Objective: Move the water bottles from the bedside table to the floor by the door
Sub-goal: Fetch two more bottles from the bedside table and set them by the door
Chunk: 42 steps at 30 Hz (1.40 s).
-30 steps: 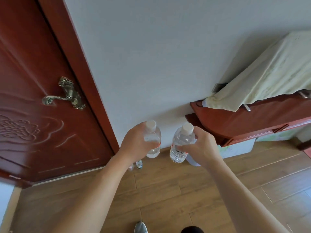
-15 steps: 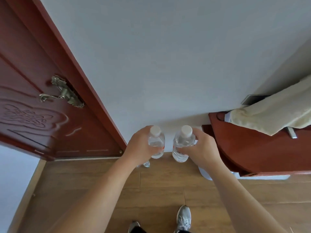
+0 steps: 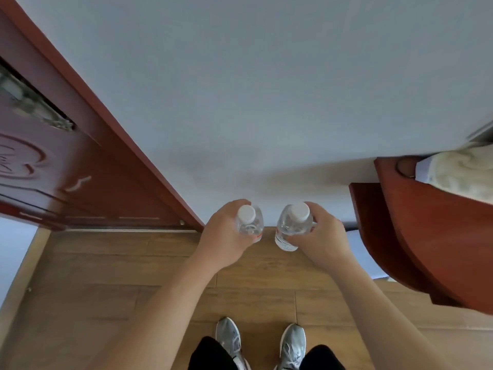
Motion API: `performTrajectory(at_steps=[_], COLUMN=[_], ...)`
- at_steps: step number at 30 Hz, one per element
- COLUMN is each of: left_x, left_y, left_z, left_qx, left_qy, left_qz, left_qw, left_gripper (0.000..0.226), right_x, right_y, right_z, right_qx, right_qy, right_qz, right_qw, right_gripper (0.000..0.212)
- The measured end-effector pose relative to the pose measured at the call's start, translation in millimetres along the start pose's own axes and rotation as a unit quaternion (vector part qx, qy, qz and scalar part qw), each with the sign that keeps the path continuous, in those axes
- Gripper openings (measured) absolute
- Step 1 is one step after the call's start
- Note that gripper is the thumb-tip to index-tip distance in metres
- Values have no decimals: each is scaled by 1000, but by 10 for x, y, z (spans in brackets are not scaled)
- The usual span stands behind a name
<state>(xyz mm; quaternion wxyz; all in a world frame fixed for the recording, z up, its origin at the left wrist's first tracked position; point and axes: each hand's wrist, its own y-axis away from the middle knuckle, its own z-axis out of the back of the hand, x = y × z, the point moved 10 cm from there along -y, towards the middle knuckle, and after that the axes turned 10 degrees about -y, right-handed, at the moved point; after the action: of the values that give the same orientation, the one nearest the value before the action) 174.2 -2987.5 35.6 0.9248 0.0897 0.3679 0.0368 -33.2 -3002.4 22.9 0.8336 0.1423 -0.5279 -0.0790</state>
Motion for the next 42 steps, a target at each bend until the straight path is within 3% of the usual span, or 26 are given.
performTrajectory(at_steps=[6, 15, 19, 30, 42], left_x=[897, 2368, 2818, 3804, 4139], left_y=[-503, -1047, -1278, -1807, -1876], left_z=[-961, -2404, -2850, -3957, -4429], left_qx=[9, 15, 8, 23, 16], left_qy=[-24, -29, -33, -22, 4], left_qz=[6, 20, 5, 47, 42], left_qw=[1000, 999, 999, 998, 999], left_gripper=[37, 34, 51, 43, 52], right_x=[-1142, -2970, -3536, -4502, -5147], right_y=[-635, -1548, -1838, -2397, -2483], right_z=[-525, -1368, -1695, -2267, -2546], right_qx=[-1, -4, 5, 22, 38], right_qy=[5, 21, 25, 30, 33], right_qz=[-14, -39, -35, -28, -41], right_qw=[1000, 999, 999, 999, 998], right_gripper=[45, 55, 54, 50, 40])
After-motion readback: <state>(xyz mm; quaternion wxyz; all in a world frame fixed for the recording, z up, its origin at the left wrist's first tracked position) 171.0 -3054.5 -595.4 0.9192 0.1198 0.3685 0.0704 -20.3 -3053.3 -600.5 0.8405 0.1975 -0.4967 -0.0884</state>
